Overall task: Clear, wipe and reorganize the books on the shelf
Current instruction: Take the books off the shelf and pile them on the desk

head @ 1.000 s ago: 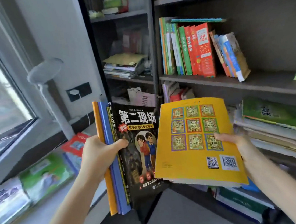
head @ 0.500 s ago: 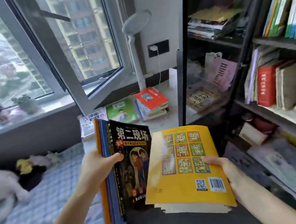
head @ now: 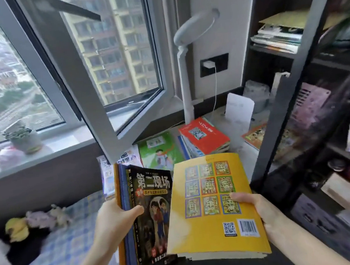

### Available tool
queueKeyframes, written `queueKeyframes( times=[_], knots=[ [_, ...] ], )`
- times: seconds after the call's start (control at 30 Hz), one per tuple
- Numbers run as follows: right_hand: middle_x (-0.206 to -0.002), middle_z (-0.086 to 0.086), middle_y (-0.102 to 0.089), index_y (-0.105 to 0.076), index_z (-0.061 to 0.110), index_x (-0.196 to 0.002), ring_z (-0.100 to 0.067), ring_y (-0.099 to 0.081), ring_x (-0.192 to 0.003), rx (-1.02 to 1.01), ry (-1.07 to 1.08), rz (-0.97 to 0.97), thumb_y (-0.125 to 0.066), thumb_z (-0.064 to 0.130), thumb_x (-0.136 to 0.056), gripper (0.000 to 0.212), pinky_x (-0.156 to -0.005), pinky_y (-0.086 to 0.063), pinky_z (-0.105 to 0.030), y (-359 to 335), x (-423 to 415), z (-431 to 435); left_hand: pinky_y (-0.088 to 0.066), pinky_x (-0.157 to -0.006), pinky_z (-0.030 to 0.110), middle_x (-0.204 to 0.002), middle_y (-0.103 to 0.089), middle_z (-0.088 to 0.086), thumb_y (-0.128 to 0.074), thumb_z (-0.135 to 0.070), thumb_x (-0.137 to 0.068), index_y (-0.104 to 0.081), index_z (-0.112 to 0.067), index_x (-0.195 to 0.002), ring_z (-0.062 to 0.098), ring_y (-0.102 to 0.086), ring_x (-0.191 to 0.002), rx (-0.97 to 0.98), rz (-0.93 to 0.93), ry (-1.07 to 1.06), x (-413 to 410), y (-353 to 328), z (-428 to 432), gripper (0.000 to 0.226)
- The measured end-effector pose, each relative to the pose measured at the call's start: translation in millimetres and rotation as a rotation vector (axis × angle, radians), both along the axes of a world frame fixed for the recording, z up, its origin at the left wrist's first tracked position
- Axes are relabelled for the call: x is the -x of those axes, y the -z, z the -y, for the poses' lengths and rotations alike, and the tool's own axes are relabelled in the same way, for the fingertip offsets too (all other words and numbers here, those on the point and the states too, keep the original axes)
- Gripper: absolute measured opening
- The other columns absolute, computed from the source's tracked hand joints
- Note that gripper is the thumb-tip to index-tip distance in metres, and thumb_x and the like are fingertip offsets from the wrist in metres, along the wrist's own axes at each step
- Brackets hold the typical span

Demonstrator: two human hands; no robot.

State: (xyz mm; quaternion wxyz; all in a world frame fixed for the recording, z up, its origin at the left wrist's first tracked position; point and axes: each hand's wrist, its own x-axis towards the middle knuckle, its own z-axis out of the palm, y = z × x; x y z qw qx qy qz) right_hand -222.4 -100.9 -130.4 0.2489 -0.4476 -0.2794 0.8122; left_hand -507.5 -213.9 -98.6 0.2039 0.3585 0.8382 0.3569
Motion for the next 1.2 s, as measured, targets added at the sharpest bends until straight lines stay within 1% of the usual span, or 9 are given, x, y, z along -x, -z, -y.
queueKeyframes(
  times=[0.1,0.17,0.33,0.43,0.63,0.77,0.9,1.07,1.2],
  knots=[
    [-0.103,-0.028,-0.069,-0.060,0.004,-0.121,-0.044,-0.070,-0.079,-0.031,0.107,0.055,-0.080,0.011,-0.057,0.067,-0.063,-0.058,-0.049,-8.2,27.0,-37.3,-0.020,-0.041,0.025,-0.041,-0.028,-0.004,-0.074,-0.014,-0.071,-0.032,-0.012,-0.053,0.014,-0.024,-0.039,0.025,0.021,0.117,27.0,11.2,-61.4,0.046],
    [-0.102,-0.027,-0.069,-0.062,0.006,-0.117,-0.044,-0.070,-0.077,-0.049,0.182,0.072,-0.085,0.016,-0.048,0.074,-0.066,-0.057,-0.050,-14.4,37.3,-56.0,-0.018,-0.041,0.025,-0.036,-0.024,-0.008,-0.075,-0.016,-0.071,-0.028,-0.016,-0.053,0.013,-0.022,-0.037,0.060,0.053,0.177,40.7,20.7,-102.1,0.050],
    [-0.093,-0.019,-0.073,-0.060,0.012,-0.120,-0.037,-0.071,-0.067,-0.095,0.394,0.095,-0.066,0.024,-0.073,0.049,-0.073,-0.052,-0.046,-32.7,55.5,-93.1,-0.024,-0.043,0.024,-0.044,-0.033,-0.006,-0.077,-0.021,-0.077,-0.035,-0.016,-0.058,0.012,-0.033,-0.044,0.080,0.375,0.114,67.8,54.2,-198.5,0.046],
    [-0.070,-0.012,-0.073,-0.059,0.015,-0.110,-0.029,-0.069,-0.052,-0.107,0.471,0.140,-0.056,0.022,-0.089,0.023,-0.066,-0.045,-0.043,-43.2,61.0,-112.9,-0.050,-0.056,0.026,-0.068,-0.063,0.003,-0.077,-0.017,-0.079,-0.059,-0.012,-0.073,0.017,-0.058,-0.061,0.046,0.640,0.016,83.9,80.1,-235.7,0.020],
    [-0.073,-0.004,-0.067,-0.055,0.016,-0.127,-0.025,-0.058,-0.070,-0.140,0.500,0.195,-0.052,0.019,-0.094,0.033,-0.059,-0.039,-0.037,-55.9,80.2,-164.8,-0.056,-0.083,0.047,-0.095,-0.072,0.017,-0.081,-0.014,-0.074,-0.067,-0.004,-0.099,0.033,-0.069,-0.088,0.070,0.868,-0.024,119.8,133.3,-283.4,0.030],
    [-0.084,-0.004,-0.069,-0.055,0.020,-0.123,-0.030,-0.061,-0.069,-0.109,0.456,0.224,-0.062,0.026,-0.084,0.040,-0.060,-0.041,-0.038,-49.1,87.6,-203.3,-0.059,-0.073,0.045,-0.101,-0.071,0.022,-0.076,-0.013,-0.079,-0.063,0.000,-0.109,0.035,-0.069,-0.086,0.105,0.974,-0.089,133.2,165.3,-310.1,0.035],
    [-0.078,-0.003,-0.061,-0.055,0.020,-0.109,-0.025,-0.056,-0.071,-0.094,0.444,0.244,-0.052,0.024,-0.095,0.016,-0.058,-0.039,-0.037,-39.7,91.4,-234.4,-0.054,-0.081,0.043,-0.109,-0.065,0.021,-0.085,-0.028,-0.068,-0.055,0.004,-0.112,0.034,-0.064,-0.096,0.166,0.769,-0.280,140.7,192.1,-332.3,0.062],
    [-0.066,-0.006,-0.073,-0.062,0.020,-0.095,-0.032,-0.067,-0.069,-0.082,0.416,0.263,-0.055,0.028,-0.091,0.011,-0.064,-0.045,-0.039,-18.9,89.4,-261.0,-0.044,-0.070,0.030,-0.099,-0.059,0.010,-0.063,-0.021,-0.086,-0.054,-0.005,-0.100,0.022,-0.055,-0.090,0.183,-0.009,-0.025,92.7,148.1,-328.9,0.023],
    [-0.079,-0.008,-0.075,-0.065,0.021,-0.102,-0.028,-0.071,-0.061,-0.117,0.409,0.255,-0.055,0.030,-0.092,0.017,-0.068,-0.047,-0.039,-4.1,91.8,-281.2,-0.056,-0.083,0.035,-0.114,-0.065,0.011,-0.040,-0.060,-0.094,-0.055,-0.012,-0.121,0.023,-0.066,-0.099,0.207,0.904,0.222,54.9,99.8,-353.4,0.058]
  ],
)
